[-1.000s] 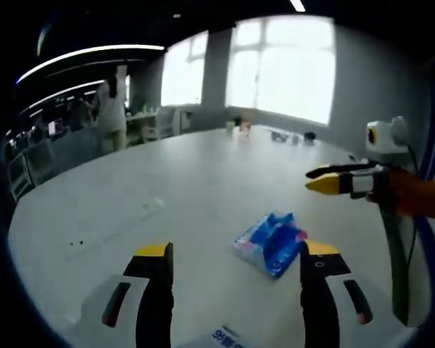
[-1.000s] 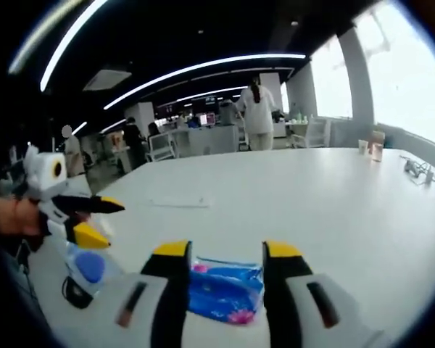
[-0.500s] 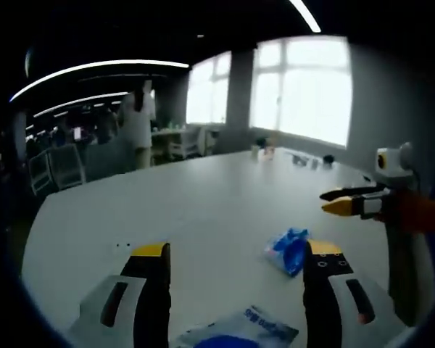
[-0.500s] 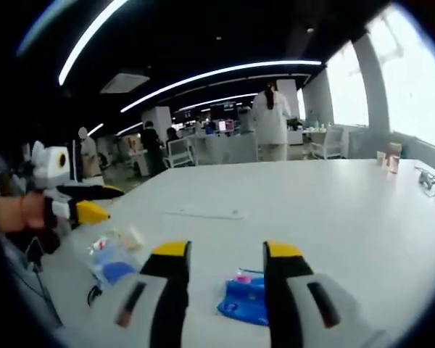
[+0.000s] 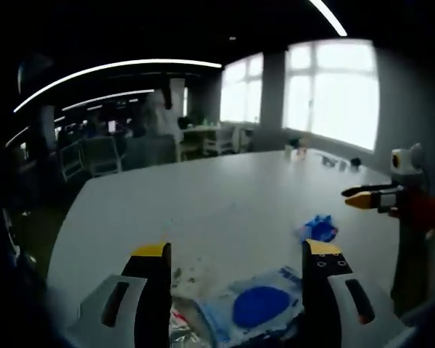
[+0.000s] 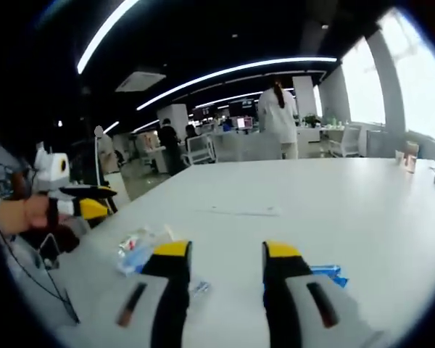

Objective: Arrange the tabletop items into an orderly group along one side of the table until the central work area is clear of visible clutter.

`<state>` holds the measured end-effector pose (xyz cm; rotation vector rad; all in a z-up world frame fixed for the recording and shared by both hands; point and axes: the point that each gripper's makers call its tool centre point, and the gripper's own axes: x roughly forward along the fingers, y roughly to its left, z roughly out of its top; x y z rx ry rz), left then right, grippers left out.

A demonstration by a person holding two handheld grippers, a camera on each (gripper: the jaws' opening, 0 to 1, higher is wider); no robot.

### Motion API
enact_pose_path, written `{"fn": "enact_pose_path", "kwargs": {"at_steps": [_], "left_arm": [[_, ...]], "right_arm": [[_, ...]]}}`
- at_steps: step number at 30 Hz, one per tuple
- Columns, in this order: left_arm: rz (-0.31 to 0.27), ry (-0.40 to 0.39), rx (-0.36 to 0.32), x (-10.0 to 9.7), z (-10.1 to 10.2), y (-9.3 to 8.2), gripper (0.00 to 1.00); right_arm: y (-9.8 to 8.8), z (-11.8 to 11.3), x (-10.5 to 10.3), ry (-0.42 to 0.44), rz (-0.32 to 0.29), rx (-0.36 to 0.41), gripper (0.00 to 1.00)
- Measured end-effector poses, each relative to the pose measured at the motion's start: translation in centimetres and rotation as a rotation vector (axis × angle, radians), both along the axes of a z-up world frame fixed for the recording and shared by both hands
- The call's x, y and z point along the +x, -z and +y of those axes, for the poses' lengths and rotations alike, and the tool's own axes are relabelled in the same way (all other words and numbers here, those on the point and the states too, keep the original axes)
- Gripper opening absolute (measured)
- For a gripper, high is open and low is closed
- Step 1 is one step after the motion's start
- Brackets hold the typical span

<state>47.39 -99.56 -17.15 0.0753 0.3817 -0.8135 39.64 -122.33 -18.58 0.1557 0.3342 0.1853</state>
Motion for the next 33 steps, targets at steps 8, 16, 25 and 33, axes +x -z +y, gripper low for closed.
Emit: {"fn": "enact_pose_path", "kwargs": {"at_steps": [8, 16, 25, 33], "left_arm": [[0.026, -0.038, 0.011, -2.1, 3.2, 0.7, 0.68], [0.046, -0.042, 0.005, -3.1, 4.7, 1.0, 0.68], [0.059, -0.052, 0.009, -3.0, 6.3, 1.6, 0.68], [0.084, -0.051, 0.02, -3.4, 6.8, 3.2, 0.67]], "right_arm": [[1.4, 2.6, -0.5, -0.002, 0.049, 0.041, 0.36], [4.3, 5.1, -1.1, 0.012, 0.134, 0.075, 0.36], [7.4, 7.3, -1.6, 0.003, 0.216, 0.066, 0.37], [9.1, 7.5, -1.6, 0.006, 0.265, 0.036, 0.37]]}}
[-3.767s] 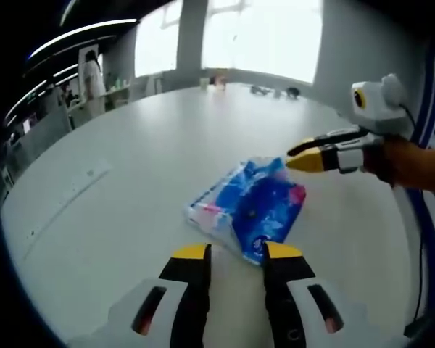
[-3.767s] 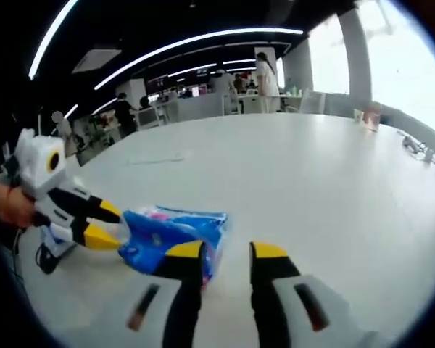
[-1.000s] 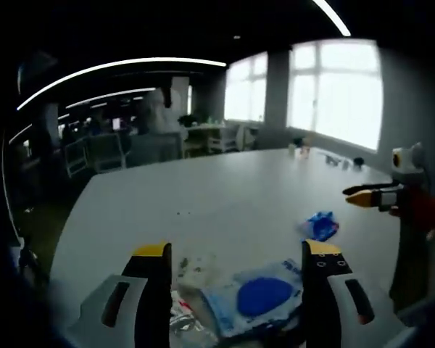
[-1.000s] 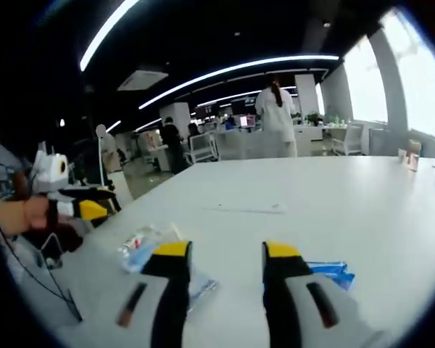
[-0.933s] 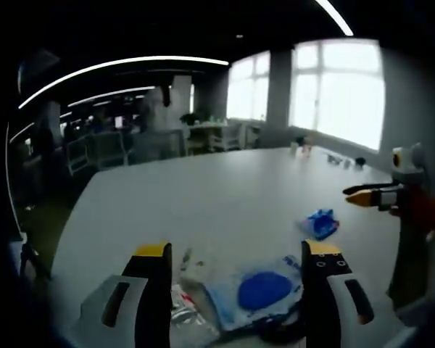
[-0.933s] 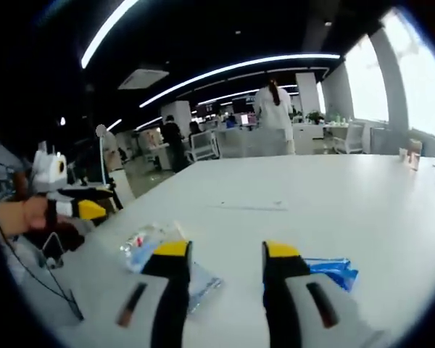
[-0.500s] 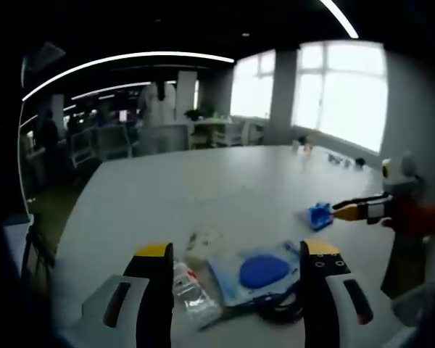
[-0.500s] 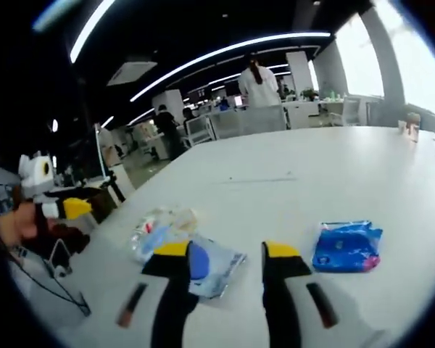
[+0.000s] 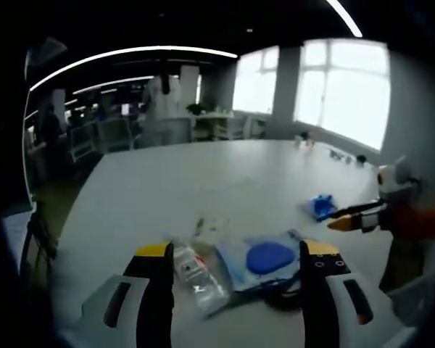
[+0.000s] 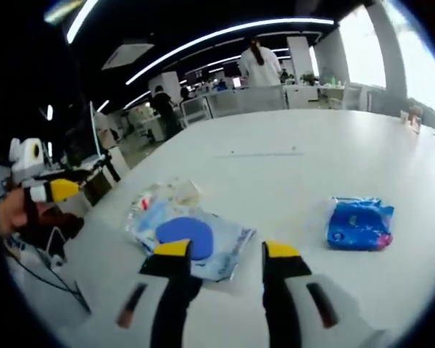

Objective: Arrange the tabletop items into an orderly group along one side of the table until the central work area is clear of visible clutter.

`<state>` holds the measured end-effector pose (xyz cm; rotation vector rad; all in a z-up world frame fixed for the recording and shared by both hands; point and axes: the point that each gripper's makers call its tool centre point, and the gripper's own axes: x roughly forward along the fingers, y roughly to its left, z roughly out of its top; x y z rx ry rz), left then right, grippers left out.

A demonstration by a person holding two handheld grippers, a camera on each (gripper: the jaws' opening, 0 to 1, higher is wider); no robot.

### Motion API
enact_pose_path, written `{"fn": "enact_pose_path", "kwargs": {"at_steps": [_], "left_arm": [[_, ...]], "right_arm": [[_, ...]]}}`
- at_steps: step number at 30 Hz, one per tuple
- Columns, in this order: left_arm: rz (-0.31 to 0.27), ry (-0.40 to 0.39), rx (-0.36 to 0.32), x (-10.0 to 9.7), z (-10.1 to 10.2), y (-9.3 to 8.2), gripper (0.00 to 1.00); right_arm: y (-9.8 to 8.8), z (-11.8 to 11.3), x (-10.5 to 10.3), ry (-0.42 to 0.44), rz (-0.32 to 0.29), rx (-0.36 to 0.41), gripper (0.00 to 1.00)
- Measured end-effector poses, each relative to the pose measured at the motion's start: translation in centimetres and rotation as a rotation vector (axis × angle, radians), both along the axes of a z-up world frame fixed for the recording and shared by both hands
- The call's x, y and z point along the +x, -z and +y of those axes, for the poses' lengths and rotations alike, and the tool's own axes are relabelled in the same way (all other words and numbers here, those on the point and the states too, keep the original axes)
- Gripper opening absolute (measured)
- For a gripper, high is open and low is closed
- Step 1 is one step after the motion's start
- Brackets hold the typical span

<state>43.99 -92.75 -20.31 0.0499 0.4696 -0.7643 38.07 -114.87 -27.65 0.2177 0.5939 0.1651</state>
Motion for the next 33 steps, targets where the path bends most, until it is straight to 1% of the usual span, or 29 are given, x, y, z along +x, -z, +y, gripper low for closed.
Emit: {"fn": "enact_pose_path", "kwargs": {"at_steps": [1, 3, 4, 7, 8, 10, 15, 23, 33], "left_arm": [[0.005, 0.0, -0.004, 0.0, 0.0, 0.2, 0.67], [0.009, 0.0, 0.0, -0.1, 0.1, 0.5, 0.67], [0.01, -0.001, 0.001, -0.1, 0.2, 0.5, 0.67], [0.02, -0.004, -0.004, -0.1, 0.4, 1.0, 0.66], [0.023, -0.005, -0.002, -0.1, 0.4, 1.1, 0.66], [0.024, -0.004, -0.001, -0.2, 0.5, 1.2, 0.66], [0.037, -0.007, -0.004, -0.1, 0.6, 1.8, 0.65], [0.044, 0.002, 0.004, -0.1, 0.6, 2.4, 0.62], [0.056, -0.001, 0.01, 0.6, 0.7, 3.2, 0.62]], "right_arm": [[0.4, 0.0, -0.1, 0.003, 0.016, -0.008, 0.36], [0.7, 0.1, 0.0, 0.003, 0.021, -0.009, 0.36], [1.1, 0.1, -0.1, 0.003, 0.037, -0.008, 0.36], [1.6, 0.4, 0.0, 0.001, 0.046, -0.013, 0.35], [2.0, 0.5, 0.0, 0.0, 0.064, -0.013, 0.35], [2.5, 0.7, 0.1, 0.003, 0.07, -0.006, 0.34], [4.3, 0.9, 0.2, 0.02, 0.124, 0.002, 0.3], [5.7, 1.3, 0.8, 0.035, 0.155, 0.025, 0.28], [7.1, 1.5, 1.2, 0.039, 0.184, 0.044, 0.17]]}}
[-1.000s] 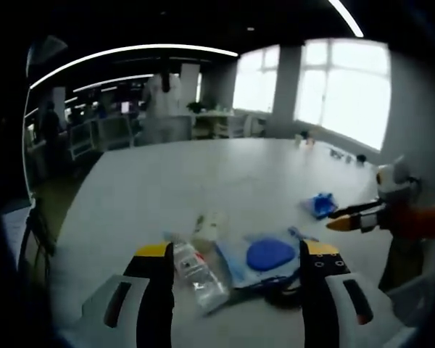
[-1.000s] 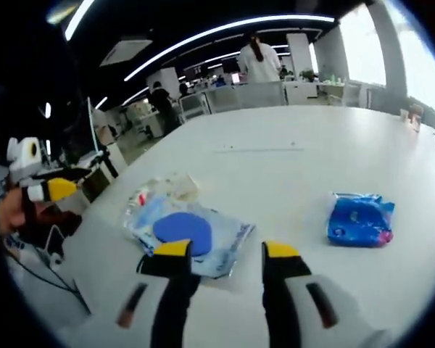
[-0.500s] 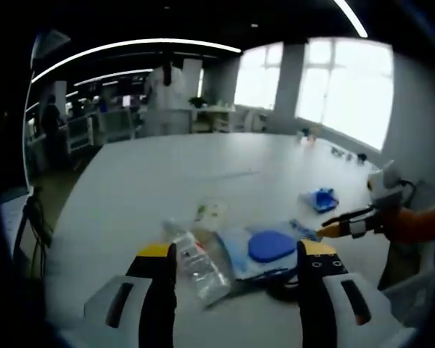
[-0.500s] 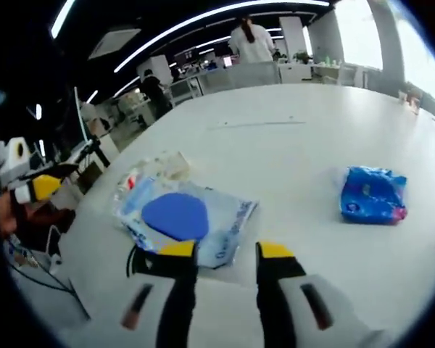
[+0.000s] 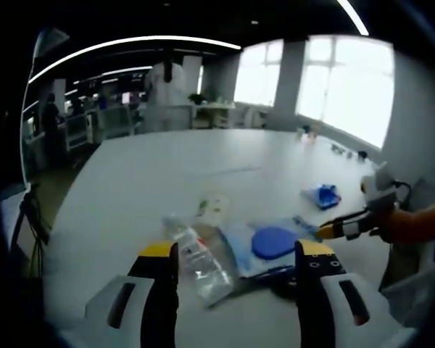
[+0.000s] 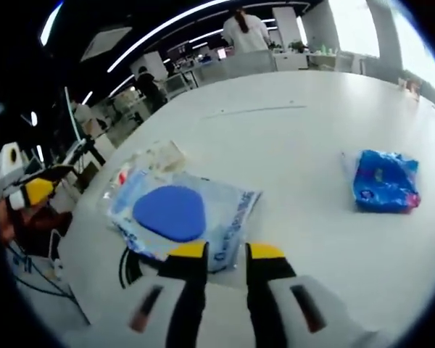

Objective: Arrange the tabletop items into an orderly group along one side of the table until the central work area is clear of visible clutter.

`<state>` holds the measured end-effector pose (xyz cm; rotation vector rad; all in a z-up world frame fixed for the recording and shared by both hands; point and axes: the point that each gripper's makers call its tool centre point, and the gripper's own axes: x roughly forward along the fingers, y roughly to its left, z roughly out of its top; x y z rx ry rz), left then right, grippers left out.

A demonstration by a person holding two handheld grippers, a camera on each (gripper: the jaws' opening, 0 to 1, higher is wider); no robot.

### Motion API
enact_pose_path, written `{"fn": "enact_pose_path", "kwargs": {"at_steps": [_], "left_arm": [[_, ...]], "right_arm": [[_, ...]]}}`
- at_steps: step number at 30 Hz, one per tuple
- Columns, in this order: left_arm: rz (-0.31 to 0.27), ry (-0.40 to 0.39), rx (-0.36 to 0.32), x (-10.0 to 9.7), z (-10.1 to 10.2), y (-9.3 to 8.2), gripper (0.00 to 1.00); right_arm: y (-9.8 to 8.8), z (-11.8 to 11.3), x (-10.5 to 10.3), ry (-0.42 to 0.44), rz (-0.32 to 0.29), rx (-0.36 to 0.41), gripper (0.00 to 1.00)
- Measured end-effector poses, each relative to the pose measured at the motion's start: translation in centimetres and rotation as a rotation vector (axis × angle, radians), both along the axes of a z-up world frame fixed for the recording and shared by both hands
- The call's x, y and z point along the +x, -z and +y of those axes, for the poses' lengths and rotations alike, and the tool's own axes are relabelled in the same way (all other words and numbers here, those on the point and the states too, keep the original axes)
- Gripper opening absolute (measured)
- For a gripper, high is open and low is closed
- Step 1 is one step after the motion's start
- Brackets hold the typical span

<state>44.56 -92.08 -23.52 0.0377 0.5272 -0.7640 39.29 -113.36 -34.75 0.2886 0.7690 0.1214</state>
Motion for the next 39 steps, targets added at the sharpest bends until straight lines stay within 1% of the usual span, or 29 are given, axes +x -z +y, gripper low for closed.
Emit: {"fn": "enact_pose_path", "kwargs": {"at_steps": [2, 6, 11, 16, 18, 20, 25, 27, 28, 29, 31, 33, 35, 36, 37, 39], "left_arm": [[0.004, 0.002, 0.004, 0.0, -0.1, 0.2, 0.61], [0.005, 0.012, 0.015, 0.1, -0.4, 0.6, 0.61], [0.013, 0.024, 0.02, 0.2, -1.0, 0.9, 0.6], [0.006, 0.044, 0.035, 0.4, -1.8, 1.0, 0.59], [0.008, 0.055, 0.056, 0.4, -2.1, 1.3, 0.56], [0.011, 0.061, 0.06, 0.4, -2.5, 1.4, 0.54], [0.013, 0.089, 0.095, 0.6, -3.9, 2.2, 0.47], [0.033, 0.094, 0.137, 0.8, -4.1, 3.0, 0.46], [0.046, 0.101, 0.17, 0.8, -4.1, 3.5, 0.45], [0.041, 0.115, 0.198, 0.9, -4.4, 4.0, 0.45], [0.064, 0.134, 0.242, 0.8, -4.6, 4.7, 0.44], [0.077, 0.14, 0.26, 1.0, -5.0, 5.3, 0.43], [0.093, 0.148, 0.253, 1.1, -5.6, 5.6, 0.43], [0.133, 0.151, 0.267, 0.9, -5.7, 6.3, 0.42], [0.136, 0.158, 0.275, 1.0, -5.9, 6.4, 0.4], [0.161, 0.166, 0.297, 1.0, -6.1, 7.2, 0.38]], "right_arm": [[0.1, 0.1, 0.0, -0.001, 0.003, 0.003, 0.16], [0.6, 0.0, -0.2, -0.005, 0.016, 0.006, 0.09], [1.0, 0.0, -0.4, -0.007, 0.025, 0.005, 0.06], [1.2, 0.0, -0.7, -0.008, 0.032, 0.001, 0.04], [1.2, -0.1, -0.7, -0.009, 0.033, 0.001, 0.03], [1.1, -0.2, -0.7, -0.007, 0.033, 0.002, 0.03], [1.2, -0.2, -0.8, -0.011, 0.033, 0.003, 0.02], [1.2, -0.2, -0.8, -0.013, 0.032, 0.002, 0.02], [1.3, -0.2, -0.8, -0.013, 0.033, 0.003, 0.02], [1.3, -0.2, -0.9, -0.013, 0.032, 0.002, 0.02], [1.3, -0.2, -0.9, -0.015, 0.031, 0.002, 0.02], [1.3, -0.2, -0.9, -0.014, 0.032, 0.002, 0.02], [1.3, -0.3, -0.9, -0.015, 0.031, 0.003, 0.01], [1.3, -0.3, -1.0, -0.013, 0.033, 0.002, 0.01], [1.3, -0.4, -0.9, -0.013, 0.032, 0.002, 0.01], [1.3, -0.4, -0.9, -0.015, 0.032, 0.003, 0.01]]}}
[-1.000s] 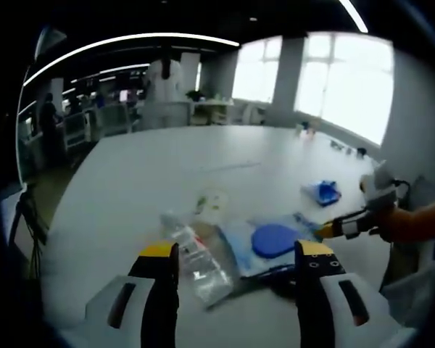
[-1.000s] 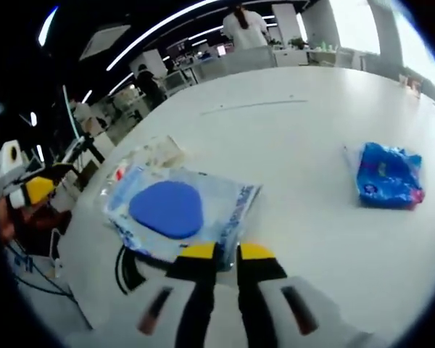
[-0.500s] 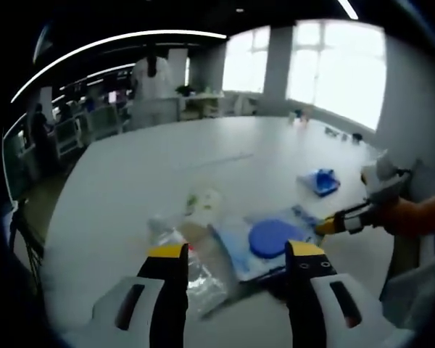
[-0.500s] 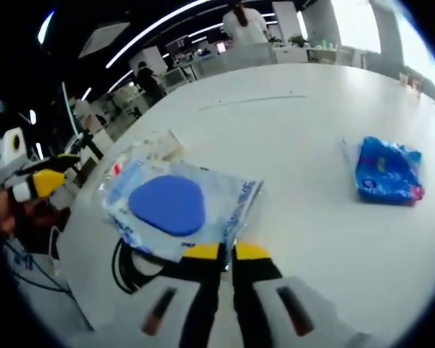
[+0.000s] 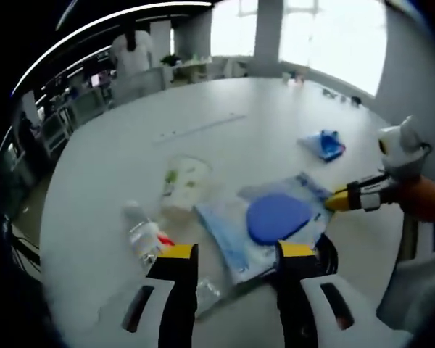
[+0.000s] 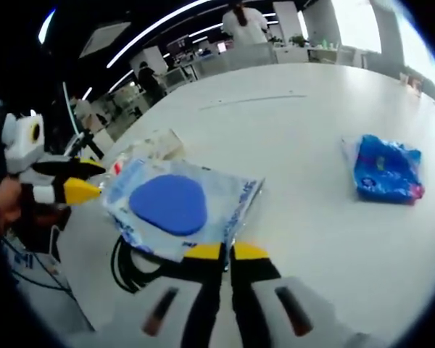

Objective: Arrange the tabletop items into an orderly group along one side of the table until the central work area is clear of visible clutter.

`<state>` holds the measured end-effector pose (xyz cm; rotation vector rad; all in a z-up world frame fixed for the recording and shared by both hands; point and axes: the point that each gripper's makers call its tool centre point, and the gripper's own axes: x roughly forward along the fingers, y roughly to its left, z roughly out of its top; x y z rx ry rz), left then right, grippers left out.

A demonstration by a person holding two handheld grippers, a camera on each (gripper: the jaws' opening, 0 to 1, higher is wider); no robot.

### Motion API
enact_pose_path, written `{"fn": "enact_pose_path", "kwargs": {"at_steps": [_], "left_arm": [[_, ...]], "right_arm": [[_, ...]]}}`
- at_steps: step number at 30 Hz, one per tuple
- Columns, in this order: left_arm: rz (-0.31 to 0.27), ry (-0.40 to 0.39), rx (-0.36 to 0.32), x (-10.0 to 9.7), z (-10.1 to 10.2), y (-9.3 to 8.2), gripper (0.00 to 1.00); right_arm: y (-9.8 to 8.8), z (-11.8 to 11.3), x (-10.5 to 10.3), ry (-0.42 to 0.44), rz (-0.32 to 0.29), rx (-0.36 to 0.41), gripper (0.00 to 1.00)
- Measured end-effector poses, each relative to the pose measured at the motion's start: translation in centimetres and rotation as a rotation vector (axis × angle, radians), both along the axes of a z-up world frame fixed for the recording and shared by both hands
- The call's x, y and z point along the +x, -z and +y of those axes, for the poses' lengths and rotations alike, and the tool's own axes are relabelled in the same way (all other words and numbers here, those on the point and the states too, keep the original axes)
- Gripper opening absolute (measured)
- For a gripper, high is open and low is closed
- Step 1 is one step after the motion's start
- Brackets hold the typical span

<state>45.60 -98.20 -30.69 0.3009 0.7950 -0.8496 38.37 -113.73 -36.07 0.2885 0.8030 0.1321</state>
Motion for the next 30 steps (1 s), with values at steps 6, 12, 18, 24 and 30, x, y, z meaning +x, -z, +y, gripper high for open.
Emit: {"fn": "enact_pose_path", "kwargs": {"at_steps": [6, 12, 18, 24, 30], "left_arm": [[0.062, 0.002, 0.026, 0.0, -0.6, 1.3, 0.37], [0.098, -0.017, 0.031, -0.1, -0.6, 1.9, 0.33], [0.122, -0.031, 0.04, -0.1, -0.5, 2.4, 0.29], [0.137, -0.03, 0.063, -0.3, -0.2, 2.8, 0.19], [0.141, -0.038, 0.073, 0.0, 0.3, 3.1, 0.11]], "right_arm": [[0.0, -0.1, 0.1, -0.001, -0.001, 0.0, 0.01], [0.0, -0.2, 0.1, -0.001, -0.003, 0.001, 0.0], [0.0, -0.2, 0.1, 0.0, -0.004, 0.003, 0.0], [-0.1, -0.2, 0.2, -0.002, -0.005, 0.001, 0.0], [-0.1, -0.3, 0.3, -0.007, -0.008, -0.002, 0.0]]}}
